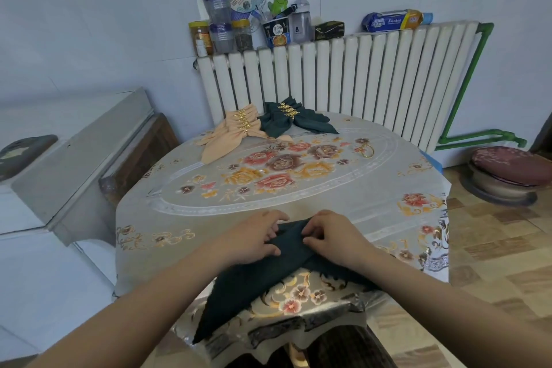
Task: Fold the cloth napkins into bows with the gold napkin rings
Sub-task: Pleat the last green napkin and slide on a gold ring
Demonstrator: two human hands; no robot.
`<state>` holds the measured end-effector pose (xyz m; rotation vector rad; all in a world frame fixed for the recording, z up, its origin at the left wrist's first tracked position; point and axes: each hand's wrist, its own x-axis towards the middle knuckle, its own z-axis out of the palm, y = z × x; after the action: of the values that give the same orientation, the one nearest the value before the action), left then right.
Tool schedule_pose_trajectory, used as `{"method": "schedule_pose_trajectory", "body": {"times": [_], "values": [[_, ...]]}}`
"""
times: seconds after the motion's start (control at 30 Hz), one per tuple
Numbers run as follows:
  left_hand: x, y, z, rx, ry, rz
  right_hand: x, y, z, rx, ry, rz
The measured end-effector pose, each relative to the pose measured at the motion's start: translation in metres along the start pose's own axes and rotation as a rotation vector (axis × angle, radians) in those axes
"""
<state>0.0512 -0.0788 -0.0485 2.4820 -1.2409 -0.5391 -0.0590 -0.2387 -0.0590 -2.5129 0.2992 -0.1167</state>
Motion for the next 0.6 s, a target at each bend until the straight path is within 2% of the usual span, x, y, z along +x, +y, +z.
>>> {"method": "schedule_pose_trajectory", "body": {"times": [0.1, 0.17, 0.23, 0.33, 0.47, 0.6], "values": [[-0.010, 0.007, 0.011, 0.081, 0.089, 0.049, -0.012, 0.007, 0.012, -0.331, 0.083, -0.200], [-0.014, 0.014, 0.024, 0.204, 0.140, 0.060, -0.021, 0.014, 0.018, -0.438, 0.118, -0.271], [-0.017, 0.019, 0.038, 0.283, 0.149, 0.047, -0.026, 0.023, 0.022, -0.422, 0.086, -0.310], [-0.018, 0.019, 0.052, 0.294, 0.054, 0.028, -0.021, 0.031, 0.023, -0.431, 0.045, -0.341], [-0.010, 0.004, 0.049, 0.393, 0.060, 0.122, -0.006, 0.042, 0.022, -0.495, 0.210, -0.514], [0.001, -0.009, 0.035, 0.349, 0.122, 0.173, 0.008, 0.044, 0.010, -0.355, 0.212, -0.582]]}}
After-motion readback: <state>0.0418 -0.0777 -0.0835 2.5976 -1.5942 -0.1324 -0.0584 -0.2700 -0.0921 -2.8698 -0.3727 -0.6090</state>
